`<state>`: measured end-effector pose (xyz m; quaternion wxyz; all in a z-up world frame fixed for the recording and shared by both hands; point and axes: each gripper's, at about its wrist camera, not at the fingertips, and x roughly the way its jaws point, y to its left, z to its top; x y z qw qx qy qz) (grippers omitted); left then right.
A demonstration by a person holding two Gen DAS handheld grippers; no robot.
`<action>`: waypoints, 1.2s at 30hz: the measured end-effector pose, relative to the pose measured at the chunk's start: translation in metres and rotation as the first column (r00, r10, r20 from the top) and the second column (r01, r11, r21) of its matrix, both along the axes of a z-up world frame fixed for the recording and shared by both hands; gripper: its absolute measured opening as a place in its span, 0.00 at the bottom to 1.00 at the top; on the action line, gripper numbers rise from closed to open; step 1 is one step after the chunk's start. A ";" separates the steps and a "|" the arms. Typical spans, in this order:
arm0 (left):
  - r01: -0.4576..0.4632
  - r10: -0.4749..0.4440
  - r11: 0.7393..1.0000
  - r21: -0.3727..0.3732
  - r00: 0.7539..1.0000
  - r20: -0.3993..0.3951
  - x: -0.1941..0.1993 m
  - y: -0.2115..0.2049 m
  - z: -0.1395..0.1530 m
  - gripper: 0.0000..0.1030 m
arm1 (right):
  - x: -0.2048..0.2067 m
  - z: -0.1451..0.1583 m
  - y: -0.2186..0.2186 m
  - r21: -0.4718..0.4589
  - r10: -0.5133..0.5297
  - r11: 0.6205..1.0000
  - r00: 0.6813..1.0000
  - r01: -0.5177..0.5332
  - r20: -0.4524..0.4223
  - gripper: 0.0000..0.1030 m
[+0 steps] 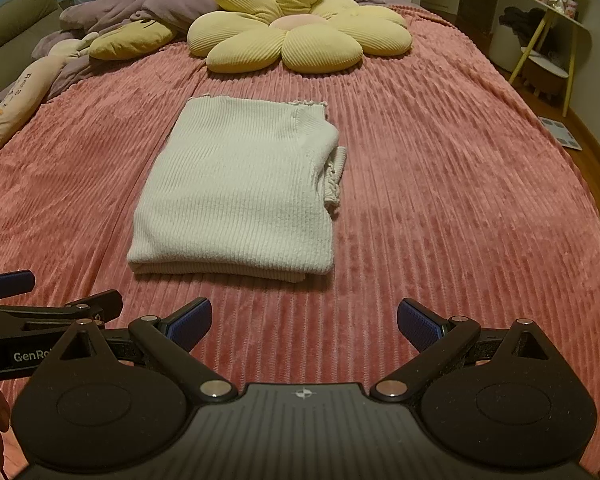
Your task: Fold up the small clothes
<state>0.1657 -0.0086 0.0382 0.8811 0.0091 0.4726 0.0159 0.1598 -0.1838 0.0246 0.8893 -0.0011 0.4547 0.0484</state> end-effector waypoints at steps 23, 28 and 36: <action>0.015 -0.014 0.999 -0.031 1.000 0.009 -0.004 -0.001 0.005 1.00 | -0.007 0.004 -0.002 -0.011 0.005 1.000 1.000 -0.005 0.016 0.96; 0.030 -0.029 0.999 -0.015 1.000 0.009 -0.006 -0.003 0.003 1.00 | -0.009 0.005 -0.001 -0.015 0.011 1.000 1.000 -0.010 0.022 0.96; 0.028 -0.028 1.000 -0.007 1.000 0.001 -0.007 -0.001 0.003 1.00 | -0.009 0.006 -0.001 -0.016 0.013 1.000 1.000 -0.013 0.019 0.96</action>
